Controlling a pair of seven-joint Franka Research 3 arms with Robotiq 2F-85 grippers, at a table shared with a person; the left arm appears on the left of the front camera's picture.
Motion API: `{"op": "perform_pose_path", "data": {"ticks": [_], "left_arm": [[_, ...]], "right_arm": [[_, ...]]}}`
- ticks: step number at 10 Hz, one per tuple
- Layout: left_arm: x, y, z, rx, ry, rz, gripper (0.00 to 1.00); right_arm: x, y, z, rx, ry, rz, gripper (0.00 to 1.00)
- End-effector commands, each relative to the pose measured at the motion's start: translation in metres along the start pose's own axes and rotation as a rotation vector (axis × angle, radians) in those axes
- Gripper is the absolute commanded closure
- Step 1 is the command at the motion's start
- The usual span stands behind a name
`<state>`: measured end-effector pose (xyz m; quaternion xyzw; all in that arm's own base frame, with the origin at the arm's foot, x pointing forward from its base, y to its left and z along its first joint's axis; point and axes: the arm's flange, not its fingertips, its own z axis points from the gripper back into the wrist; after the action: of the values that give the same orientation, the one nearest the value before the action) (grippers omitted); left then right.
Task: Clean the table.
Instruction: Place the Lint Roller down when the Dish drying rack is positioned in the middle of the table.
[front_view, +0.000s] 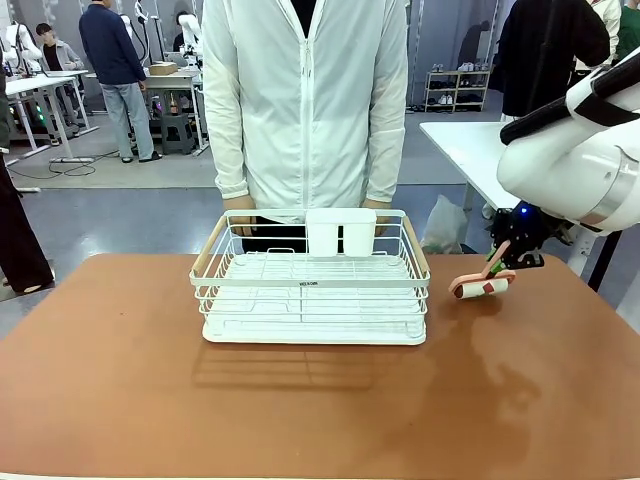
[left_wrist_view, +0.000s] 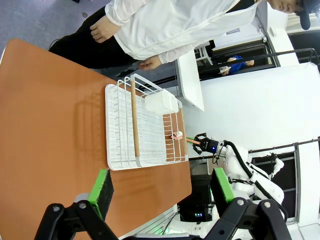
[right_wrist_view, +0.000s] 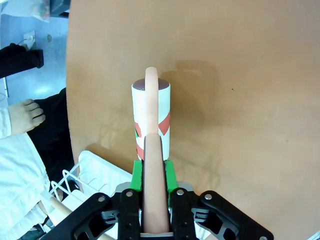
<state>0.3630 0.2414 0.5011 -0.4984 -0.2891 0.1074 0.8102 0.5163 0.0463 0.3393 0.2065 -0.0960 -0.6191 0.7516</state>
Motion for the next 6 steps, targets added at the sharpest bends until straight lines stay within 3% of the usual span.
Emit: {"op": "perform_pose_path", "data": {"ticks": [1, 5, 6], "left_arm": [[0.0001, -0.0004, 0.0027, -0.024, -0.006, -0.005, 0.00], [0.0001, -0.0004, 0.0027, -0.024, -0.006, -0.005, 0.00], [0.0001, -0.0004, 0.0027, -0.024, -0.006, -0.005, 0.00]], "right_arm": [[-0.0039, 0.0065, -0.0056, 0.018, 0.001, -0.051, 0.79], [-0.0011, -0.0014, -0.0012, -0.011, 0.010, -0.039, 0.79], [-0.0019, -0.0026, 0.0003, -0.020, 0.006, -0.038, 0.55]]}}
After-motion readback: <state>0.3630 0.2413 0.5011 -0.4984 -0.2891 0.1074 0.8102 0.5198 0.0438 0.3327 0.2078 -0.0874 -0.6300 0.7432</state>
